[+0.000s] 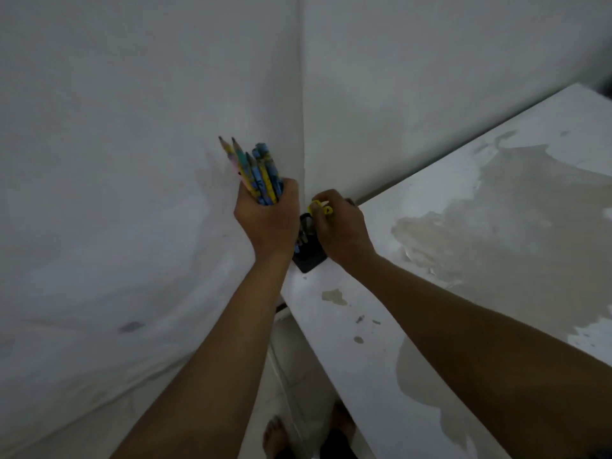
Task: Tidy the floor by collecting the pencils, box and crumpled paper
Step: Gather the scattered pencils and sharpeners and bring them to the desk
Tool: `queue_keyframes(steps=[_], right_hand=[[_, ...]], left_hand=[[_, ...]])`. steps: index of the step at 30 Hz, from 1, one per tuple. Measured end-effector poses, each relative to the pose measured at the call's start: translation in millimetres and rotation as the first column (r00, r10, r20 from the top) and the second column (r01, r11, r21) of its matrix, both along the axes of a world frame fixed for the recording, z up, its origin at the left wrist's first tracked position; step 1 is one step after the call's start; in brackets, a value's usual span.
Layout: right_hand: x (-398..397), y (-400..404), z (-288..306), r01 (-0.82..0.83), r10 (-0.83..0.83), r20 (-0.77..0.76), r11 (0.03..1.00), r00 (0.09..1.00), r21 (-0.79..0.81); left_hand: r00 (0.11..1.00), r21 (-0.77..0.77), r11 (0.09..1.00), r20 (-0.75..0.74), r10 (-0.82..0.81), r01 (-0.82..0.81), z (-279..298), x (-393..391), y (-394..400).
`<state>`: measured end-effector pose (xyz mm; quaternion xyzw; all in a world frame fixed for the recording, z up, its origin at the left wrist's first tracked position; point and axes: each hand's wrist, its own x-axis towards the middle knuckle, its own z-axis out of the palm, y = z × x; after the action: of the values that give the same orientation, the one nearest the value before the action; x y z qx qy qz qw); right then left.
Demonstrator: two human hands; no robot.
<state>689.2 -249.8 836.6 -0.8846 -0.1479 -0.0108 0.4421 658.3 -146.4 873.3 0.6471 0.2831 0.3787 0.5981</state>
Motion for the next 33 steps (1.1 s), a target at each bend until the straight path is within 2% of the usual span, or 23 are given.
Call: queue_keyframes(steps=[11, 18, 21, 24, 26, 29, 31, 33], right_hand=[[8.1, 22.1, -52.2, -0.069, 0.059, 0.043, 0.952, 0.997, 0.298], [6.7, 22.1, -70.6, -0.177, 0.153, 0.115, 0.955, 0.981, 0.239], [7.7, 17.5, -70.4, -0.218, 0.183, 0.160, 0.944, 0.970, 0.247], [5.4, 9.5, -70.0, -0.233, 0.201, 0.142, 0.934, 0.969, 0.272], [4.1, 0.0, -73.3, -0.281, 0.253, 0.153, 0.936, 0.955, 0.211], [2.6, -17.2, -82.5, -0.347, 0.345, 0.269, 0.937, 0.899, -0.041], [-0.5, -24.1, -86.4, -0.301, 0.339, 0.342, 0.940, 0.876, -0.162], [-2.5, -25.0, -89.0, -0.251, 0.310, 0.363, 0.947, 0.879, -0.203]], left_hand=[[0.994, 0.111, 0.988, 0.025, 0.106, -0.108, -23.0, 13.3, -8.3], [0.992, 0.198, 0.973, 0.065, 0.108, -0.119, -30.0, 13.6, -8.5], [0.990, 0.185, 0.974, 0.059, 0.124, -0.133, -30.9, 14.6, -8.9], [0.990, 0.164, 0.977, 0.054, 0.129, -0.136, -31.4, 15.3, -9.0], [0.991, 0.125, 0.984, 0.055, 0.122, -0.128, -31.0, 15.8, -10.3], [0.991, 0.071, 0.990, 0.055, 0.122, -0.126, -32.7, 18.3, -13.2], [0.992, 0.033, 0.993, 0.049, 0.114, -0.116, -35.7, 20.2, -18.0], [0.995, -0.027, 0.995, 0.031, 0.097, -0.096, -40.0, 22.1, -25.3]])
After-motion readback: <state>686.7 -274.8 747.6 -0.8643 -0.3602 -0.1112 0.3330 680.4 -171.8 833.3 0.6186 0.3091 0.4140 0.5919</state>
